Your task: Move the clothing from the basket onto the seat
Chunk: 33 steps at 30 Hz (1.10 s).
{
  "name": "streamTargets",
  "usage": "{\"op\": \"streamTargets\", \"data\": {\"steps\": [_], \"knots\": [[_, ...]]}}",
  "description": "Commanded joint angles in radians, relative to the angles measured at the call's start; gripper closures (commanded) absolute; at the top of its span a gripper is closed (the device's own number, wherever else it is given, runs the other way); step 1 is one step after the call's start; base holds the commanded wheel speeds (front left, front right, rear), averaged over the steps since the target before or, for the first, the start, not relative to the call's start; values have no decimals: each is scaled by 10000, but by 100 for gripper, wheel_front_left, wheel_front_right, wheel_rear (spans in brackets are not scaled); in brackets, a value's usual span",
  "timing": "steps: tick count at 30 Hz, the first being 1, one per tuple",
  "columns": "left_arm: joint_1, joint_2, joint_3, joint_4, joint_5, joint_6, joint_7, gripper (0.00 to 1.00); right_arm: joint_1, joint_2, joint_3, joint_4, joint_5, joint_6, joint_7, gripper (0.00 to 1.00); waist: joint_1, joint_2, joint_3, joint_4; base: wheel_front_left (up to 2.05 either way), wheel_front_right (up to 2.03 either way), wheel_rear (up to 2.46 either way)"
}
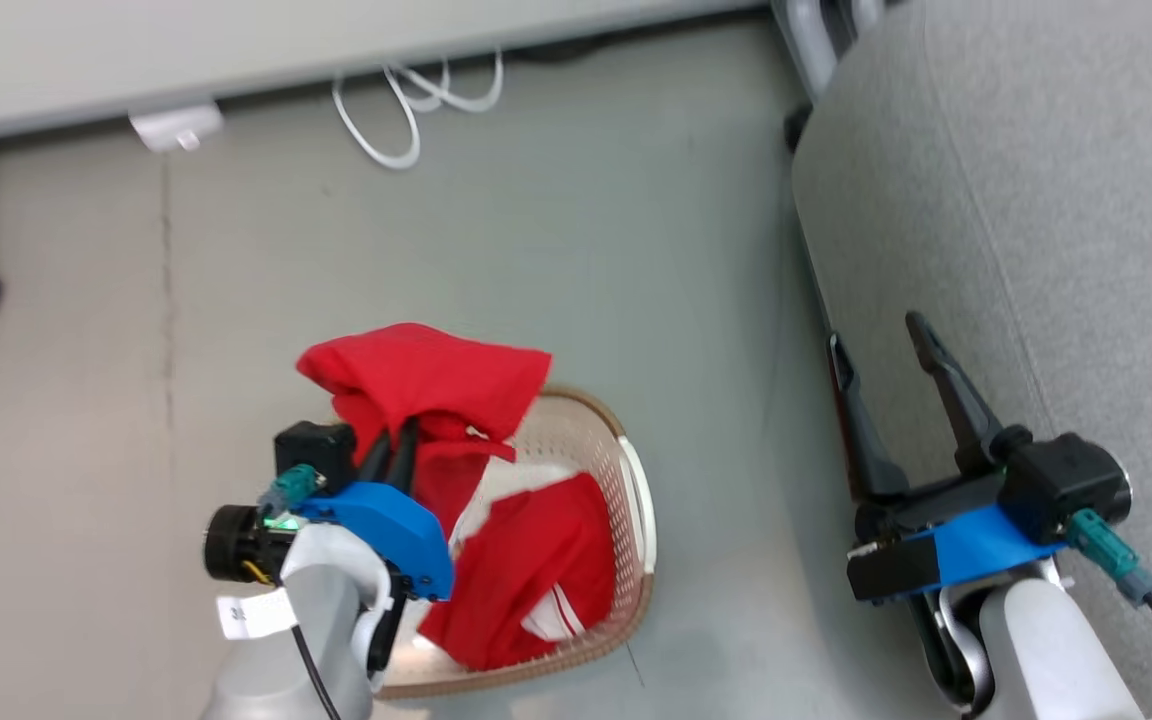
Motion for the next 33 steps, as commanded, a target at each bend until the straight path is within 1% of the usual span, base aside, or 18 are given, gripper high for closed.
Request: {"op": "streamTargets", "data": {"steps": [1, 6, 15, 26, 33], "knots": [[102, -19, -119, -140, -83, -31, -50, 100, 176, -32, -21, 54, -45, 1, -31, 0, 3, -1, -857, 409, 0, 0, 0], [326, -14, -1214, -968, -805, -27, -48, 100, 558, -29, 51, 251, 63, 1, -31, 0, 3, -1, -1710, 657, 0, 0, 0], [-82, -12, -2749, -1996, -1796, 339, -49, 100, 925, -31, 333, 532, 202, 1, -31, 0, 3, -1, -2752, 696, 0, 0, 0], [-1171, -13, -4368, -2562, -3074, 738, 29, 100, 1263, -29, 377, 745, 139, 1, -15, 0, 3, -1, -3261, 750, 0, 0, 0], [-1817, -12, -5123, -2743, -3841, 972, 189, 100, 1313, -31, 470, 746, 315, 1, 65, 0, 3, -1, -3352, 679, 0, 0, 0]]}}
